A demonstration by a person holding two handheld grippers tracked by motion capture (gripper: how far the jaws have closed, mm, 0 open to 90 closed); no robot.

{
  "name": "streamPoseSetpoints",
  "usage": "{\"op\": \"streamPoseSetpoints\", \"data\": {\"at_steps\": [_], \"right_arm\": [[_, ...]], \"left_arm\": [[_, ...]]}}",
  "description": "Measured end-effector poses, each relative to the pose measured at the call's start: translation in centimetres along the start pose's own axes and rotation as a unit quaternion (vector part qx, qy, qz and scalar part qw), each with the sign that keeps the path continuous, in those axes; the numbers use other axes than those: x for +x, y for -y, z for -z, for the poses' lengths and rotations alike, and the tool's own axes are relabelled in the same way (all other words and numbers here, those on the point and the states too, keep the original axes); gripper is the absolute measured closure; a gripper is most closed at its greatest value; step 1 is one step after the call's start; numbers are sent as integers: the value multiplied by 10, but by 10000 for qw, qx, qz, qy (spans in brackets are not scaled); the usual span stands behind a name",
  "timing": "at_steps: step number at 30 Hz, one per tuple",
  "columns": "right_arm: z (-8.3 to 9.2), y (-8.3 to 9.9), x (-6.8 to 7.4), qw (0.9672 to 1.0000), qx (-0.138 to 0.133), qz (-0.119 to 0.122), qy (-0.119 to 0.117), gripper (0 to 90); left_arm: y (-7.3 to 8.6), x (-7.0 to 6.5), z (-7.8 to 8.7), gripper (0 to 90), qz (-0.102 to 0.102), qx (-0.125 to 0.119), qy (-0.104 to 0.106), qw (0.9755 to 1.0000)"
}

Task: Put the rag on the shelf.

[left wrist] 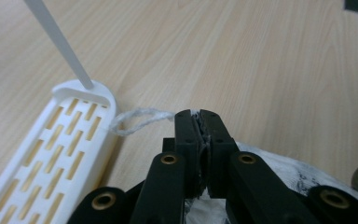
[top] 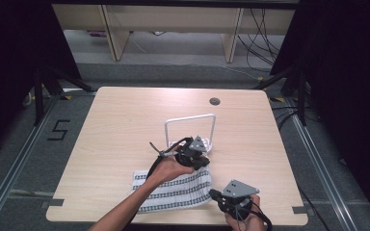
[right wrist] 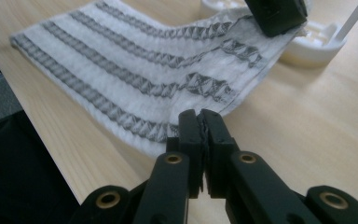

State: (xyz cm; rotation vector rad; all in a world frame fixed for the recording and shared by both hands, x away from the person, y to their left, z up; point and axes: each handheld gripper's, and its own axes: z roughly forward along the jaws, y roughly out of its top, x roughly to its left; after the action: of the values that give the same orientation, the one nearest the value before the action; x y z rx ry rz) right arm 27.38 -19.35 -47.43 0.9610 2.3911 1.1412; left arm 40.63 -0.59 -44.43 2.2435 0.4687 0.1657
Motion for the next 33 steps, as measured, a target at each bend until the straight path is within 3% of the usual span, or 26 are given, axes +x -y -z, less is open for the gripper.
{"op": "streamPoseSetpoints", "data": {"at_steps": [1,4,5,6,8,9,14,15,18,20,21,23,24,27,28,29,30,33], "right_arm": [[2,-2,0,9999,-84,60,17,884],[9,-10,1,9997,-230,63,-29,884],[11,-13,0,9994,-321,126,52,885],[13,-15,2,9995,-317,11,43,885],[16,-20,0,9988,-452,168,54,885],[18,-24,-1,9984,-529,194,87,886],[27,-42,-2,9971,-715,256,54,886],[32,-55,-4,9953,-878,388,88,887],[39,-71,-6,9944,-1010,302,75,887],[44,-84,-11,9918,-1164,511,113,887],[48,-91,-12,9921,-1164,460,66,887],[51,-97,-13,9913,-1236,443,107,888],[57,-111,-16,9906,-1245,540,155,888],[65,-127,-19,9885,-1322,673,300,888],[68,-133,-22,9861,-1424,772,371,888],[75,-145,-24,9859,-1428,761,421,888],[75,-145,-24,9859,-1428,761,421,888],[80,-159,-31,9818,-1543,930,597,888]], "left_arm": [[0,0,0,864,0,0,0,10000],[-5,-1,25,863,-46,-25,-105,9999],[-6,0,29,863,-14,-84,-131,9999],[-7,0,37,863,35,-158,-152,9998],[-7,0,41,863,53,-212,-177,9996],[-9,1,55,863,123,-346,-186,9992],[-14,3,80,863,153,-567,-167,9981],[-18,5,96,863,195,-705,-260,9970],[-25,5,119,863,286,-924,-381,9946],[-28,5,127,863,299,-957,-393,9942],[-34,4,141,862,327,-1081,-516,9923],[-38,5,149,861,361,-1161,-513,9913],[-43,4,160,861,403,-1216,-552,9902],[-50,4,171,861,404,-1301,-555,9891],[-52,4,174,861,426,-1341,-587,9883],[-55,4,178,860,475,-1389,-586,9874],[-56,4,180,860,490,-1415,-609,9868],[-62,6,186,860,638,-1562,-638,9836]]}}
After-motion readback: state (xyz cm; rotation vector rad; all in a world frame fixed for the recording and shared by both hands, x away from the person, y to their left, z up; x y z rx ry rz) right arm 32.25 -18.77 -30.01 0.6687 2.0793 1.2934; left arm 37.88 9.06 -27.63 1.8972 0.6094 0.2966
